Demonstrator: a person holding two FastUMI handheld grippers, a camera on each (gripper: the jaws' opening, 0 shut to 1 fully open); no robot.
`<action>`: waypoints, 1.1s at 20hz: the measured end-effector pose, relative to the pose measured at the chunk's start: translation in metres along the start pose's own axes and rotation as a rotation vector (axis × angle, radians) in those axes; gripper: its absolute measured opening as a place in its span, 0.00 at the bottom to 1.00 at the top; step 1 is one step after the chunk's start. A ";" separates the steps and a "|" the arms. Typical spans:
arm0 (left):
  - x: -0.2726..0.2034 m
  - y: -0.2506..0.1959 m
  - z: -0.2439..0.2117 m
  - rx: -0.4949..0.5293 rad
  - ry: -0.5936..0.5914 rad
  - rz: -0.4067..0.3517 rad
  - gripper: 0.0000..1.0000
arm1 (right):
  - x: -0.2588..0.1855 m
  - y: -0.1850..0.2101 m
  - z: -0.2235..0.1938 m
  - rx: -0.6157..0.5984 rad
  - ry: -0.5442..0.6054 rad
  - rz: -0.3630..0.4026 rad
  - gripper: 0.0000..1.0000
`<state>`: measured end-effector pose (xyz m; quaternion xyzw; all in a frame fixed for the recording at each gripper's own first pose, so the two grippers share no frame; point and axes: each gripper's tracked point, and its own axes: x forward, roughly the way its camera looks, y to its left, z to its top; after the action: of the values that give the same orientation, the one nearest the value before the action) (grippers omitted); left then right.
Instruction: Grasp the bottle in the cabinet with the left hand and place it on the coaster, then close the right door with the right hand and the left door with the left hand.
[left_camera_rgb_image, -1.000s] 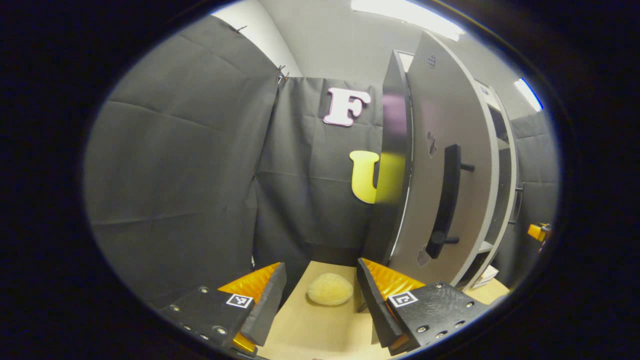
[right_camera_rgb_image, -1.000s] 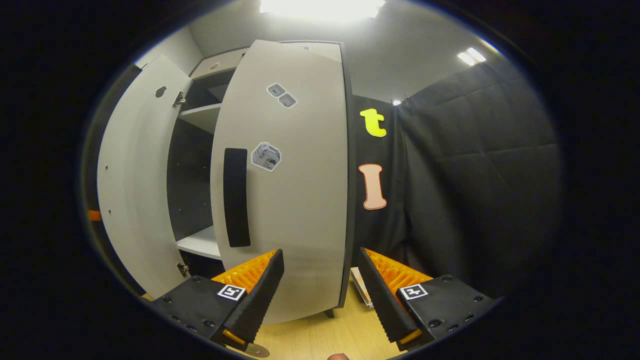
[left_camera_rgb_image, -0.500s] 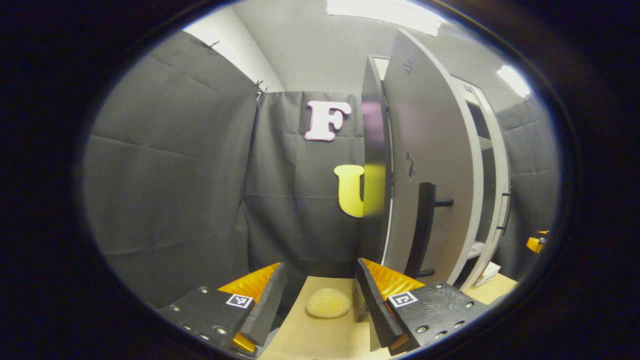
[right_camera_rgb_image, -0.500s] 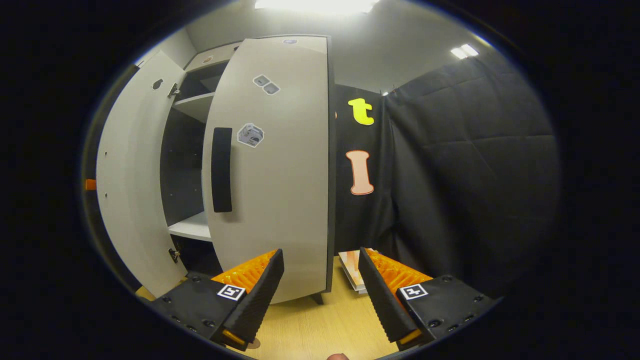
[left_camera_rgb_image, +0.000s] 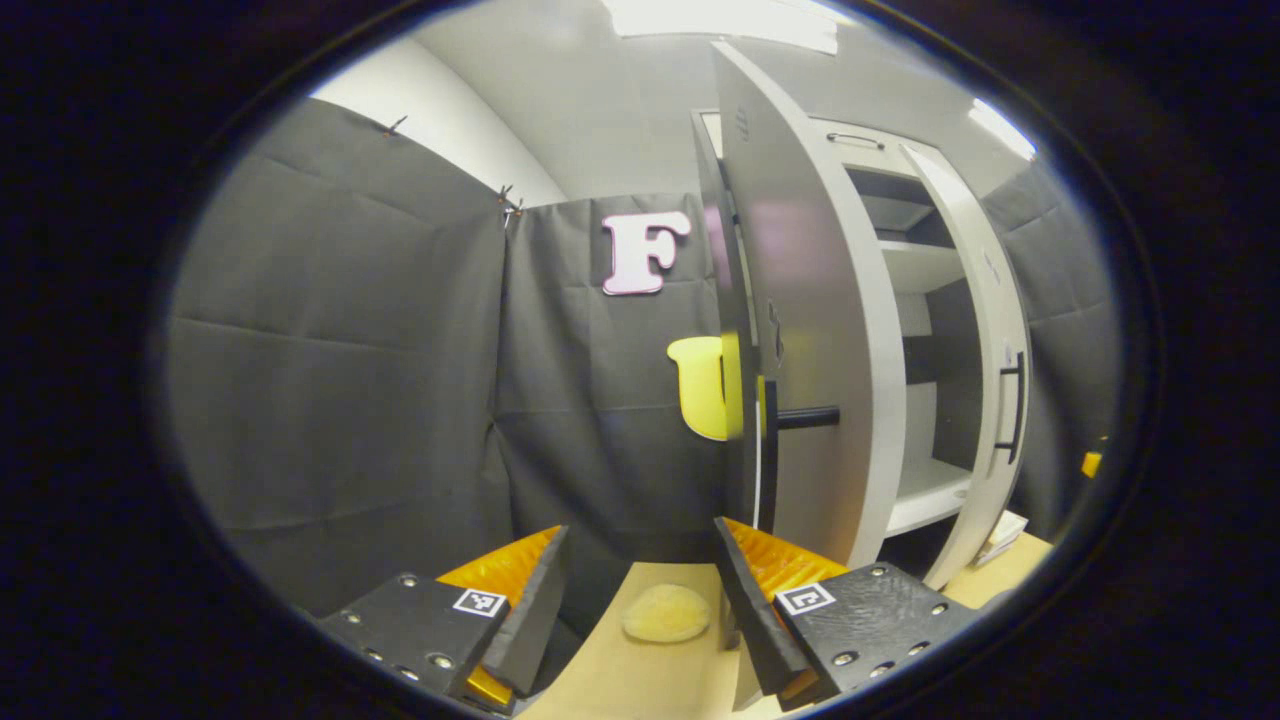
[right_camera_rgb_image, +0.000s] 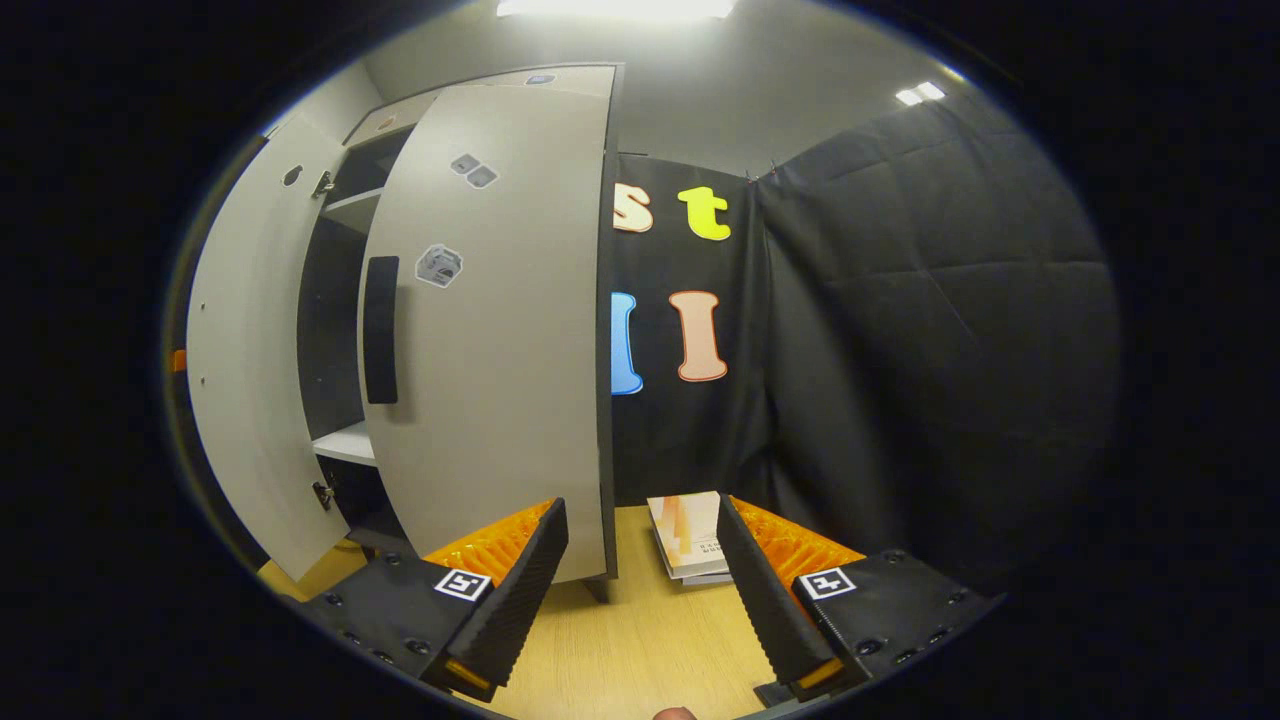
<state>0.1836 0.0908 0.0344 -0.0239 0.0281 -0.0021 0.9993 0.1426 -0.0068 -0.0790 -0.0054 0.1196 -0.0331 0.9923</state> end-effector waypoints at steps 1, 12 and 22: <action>-0.002 0.002 0.001 -0.007 0.004 0.004 0.83 | 0.002 -0.005 0.000 0.010 0.004 0.003 0.92; -0.019 -0.034 0.004 -0.004 -0.012 0.033 0.83 | 0.018 -0.022 0.002 0.026 0.004 0.056 0.92; -0.021 -0.097 -0.008 -0.014 0.010 -0.011 0.83 | 0.024 -0.048 -0.002 0.000 0.011 0.069 0.96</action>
<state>0.1621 -0.0066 0.0319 -0.0312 0.0328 -0.0075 0.9989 0.1618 -0.0560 -0.0859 -0.0008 0.1253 0.0008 0.9921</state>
